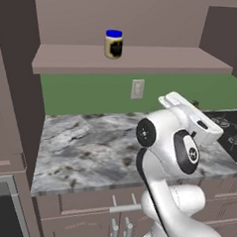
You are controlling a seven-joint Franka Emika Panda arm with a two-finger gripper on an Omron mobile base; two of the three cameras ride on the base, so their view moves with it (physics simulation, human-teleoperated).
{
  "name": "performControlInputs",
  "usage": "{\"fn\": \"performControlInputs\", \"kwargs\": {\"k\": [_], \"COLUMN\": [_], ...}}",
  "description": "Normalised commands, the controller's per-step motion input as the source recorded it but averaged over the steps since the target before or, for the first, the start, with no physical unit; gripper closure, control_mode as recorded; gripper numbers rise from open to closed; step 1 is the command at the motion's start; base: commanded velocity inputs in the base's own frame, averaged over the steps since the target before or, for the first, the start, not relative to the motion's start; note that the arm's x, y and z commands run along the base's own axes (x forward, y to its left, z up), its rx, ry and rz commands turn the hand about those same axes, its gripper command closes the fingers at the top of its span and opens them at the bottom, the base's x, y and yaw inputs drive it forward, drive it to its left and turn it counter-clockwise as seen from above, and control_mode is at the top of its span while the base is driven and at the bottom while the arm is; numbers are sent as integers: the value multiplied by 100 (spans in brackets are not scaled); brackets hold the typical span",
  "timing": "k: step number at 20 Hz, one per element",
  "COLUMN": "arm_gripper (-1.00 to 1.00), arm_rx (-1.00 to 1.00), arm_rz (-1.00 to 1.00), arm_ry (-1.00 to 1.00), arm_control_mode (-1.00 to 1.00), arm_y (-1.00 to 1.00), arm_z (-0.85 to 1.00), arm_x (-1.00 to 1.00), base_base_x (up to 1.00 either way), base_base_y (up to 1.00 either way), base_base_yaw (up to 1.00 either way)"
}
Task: Collect the turmeric, mayonnaise, and shaker from the cabinet and place them next to the stove.
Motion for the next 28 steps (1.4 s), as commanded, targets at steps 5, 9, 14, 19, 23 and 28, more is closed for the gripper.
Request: {"fn": "performControlInputs", "kwargs": {"k": [5,9,14,19,23,28], "arm_gripper": [-100,-100,-100,-100,-100,-100], "arm_rx": [-4,0,0,0,-1,-5], "arm_rz": [33,39,41,40,30,12], "arm_ry": [-7,-8,-5,-1,-1,-3], "arm_control_mode": [-100,-100,-100,-100,-100,-100], "arm_y": [32,25,25,40,55,43], "arm_z": [46,38,39,30,34,38], "arm_x": [-29,-15,-10,0,4,2], "base_base_x": [0,0,0,0,0,0], "base_base_y": [0,0,0,0,0,0], "base_base_yaw": [0,0,0,0,0,0]}}
